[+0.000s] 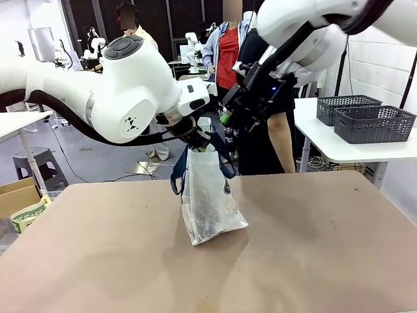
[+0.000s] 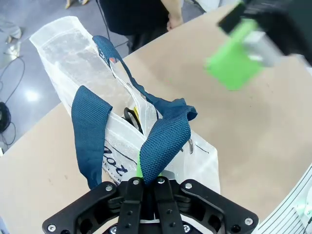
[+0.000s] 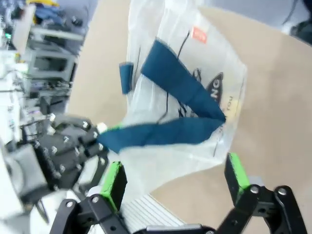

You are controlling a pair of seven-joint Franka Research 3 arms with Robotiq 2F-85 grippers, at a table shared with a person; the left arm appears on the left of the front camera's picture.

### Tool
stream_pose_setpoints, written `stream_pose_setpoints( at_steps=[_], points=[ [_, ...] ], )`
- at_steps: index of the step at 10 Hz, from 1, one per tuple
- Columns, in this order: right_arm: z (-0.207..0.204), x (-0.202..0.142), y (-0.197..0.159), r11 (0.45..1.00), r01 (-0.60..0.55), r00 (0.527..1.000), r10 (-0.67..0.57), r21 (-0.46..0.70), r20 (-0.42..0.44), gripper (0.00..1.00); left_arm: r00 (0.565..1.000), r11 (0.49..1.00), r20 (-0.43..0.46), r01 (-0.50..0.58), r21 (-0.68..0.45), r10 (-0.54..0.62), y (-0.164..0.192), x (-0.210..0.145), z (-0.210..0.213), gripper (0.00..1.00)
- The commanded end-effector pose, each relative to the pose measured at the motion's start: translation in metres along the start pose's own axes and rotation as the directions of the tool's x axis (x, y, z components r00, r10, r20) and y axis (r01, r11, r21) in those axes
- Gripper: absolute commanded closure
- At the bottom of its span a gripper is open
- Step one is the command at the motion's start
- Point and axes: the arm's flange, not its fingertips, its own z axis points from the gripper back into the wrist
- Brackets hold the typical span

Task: Transfer purchased items from the store into the shopping bag.
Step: Move the Reusable shopping bag to the right side of the table.

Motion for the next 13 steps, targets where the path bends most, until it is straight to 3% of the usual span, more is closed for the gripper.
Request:
stream_pose_setpoints(
  at_steps=[1,2,4,6,8,9,13],
  points=[
    [0.019,-0.05,-0.026,0.991,-0.122,0.992,0.123,0.059,-0.026,0.0,1.0,1.0,0.001,-0.006,-0.003,0.006,0.0,0.0,0.0,1.0],
    [0.026,-0.067,-0.041,0.957,-0.282,0.96,0.28,0.068,0.026,0.0,1.0,1.0,0.001,-0.006,-0.003,0.006,0.0,0.0,0.0,1.0],
    [0.02,-0.087,-0.069,0.88,-0.474,0.88,0.475,-0.017,0.023,0.0,1.0,1.0,0.001,-0.006,-0.003,0.006,0.0,0.0,0.0,1.0],
    [0.019,-0.104,-0.086,0.795,-0.576,0.779,0.604,-0.19,0.166,0.0,1.0,1.0,0.001,-0.006,-0.003,0.006,0.0,0.0,0.0,1.0],
    [0.014,-0.104,-0.095,0.777,-0.598,0.729,0.629,-0.197,0.269,0.0,1.0,1.0,0.001,-0.006,-0.003,0.006,0.0,0.0,0.0,1.0],
    [0.029,-0.093,-0.092,0.804,-0.564,0.803,0.587,-0.19,0.104,0.0,1.0,1.0,0.001,-0.006,-0.003,0.006,0.0,0.0,0.0,1.0],
    [0.029,-0.093,-0.092,0.804,-0.564,0.803,0.587,-0.19,0.104,0.0,1.0,1.0,0.001,-0.006,-0.003,0.006,0.0,0.0,0.0,1.0]
  ],
)
